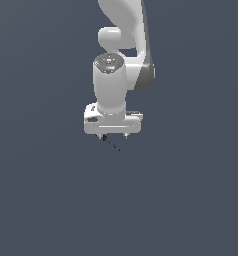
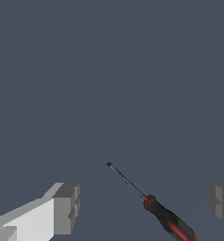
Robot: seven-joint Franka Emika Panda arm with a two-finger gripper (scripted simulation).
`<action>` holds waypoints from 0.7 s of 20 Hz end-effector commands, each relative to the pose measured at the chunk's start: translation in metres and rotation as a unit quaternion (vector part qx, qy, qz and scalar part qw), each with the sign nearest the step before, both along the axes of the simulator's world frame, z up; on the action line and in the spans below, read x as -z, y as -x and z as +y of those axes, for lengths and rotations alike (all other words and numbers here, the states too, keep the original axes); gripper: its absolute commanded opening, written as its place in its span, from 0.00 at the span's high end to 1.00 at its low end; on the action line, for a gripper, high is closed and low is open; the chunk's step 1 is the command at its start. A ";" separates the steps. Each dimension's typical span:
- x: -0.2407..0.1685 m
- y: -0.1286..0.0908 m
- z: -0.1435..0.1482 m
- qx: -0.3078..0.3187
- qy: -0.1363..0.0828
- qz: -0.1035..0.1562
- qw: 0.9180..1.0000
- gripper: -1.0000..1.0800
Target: Pick up the object and move it to a goal position.
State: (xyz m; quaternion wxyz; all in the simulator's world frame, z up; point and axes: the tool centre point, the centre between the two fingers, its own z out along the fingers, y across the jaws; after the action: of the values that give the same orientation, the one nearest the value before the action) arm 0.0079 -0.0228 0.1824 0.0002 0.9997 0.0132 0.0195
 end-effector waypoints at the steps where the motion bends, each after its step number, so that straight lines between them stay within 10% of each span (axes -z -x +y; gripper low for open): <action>1: 0.006 0.004 -0.004 -0.019 0.001 0.001 1.000 0.04; 14: 0.051 0.036 -0.027 -0.166 0.009 0.009 0.986 0.04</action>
State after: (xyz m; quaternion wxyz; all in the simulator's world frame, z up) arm -0.0233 -0.0471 0.1369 0.0057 0.9870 0.1602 0.0111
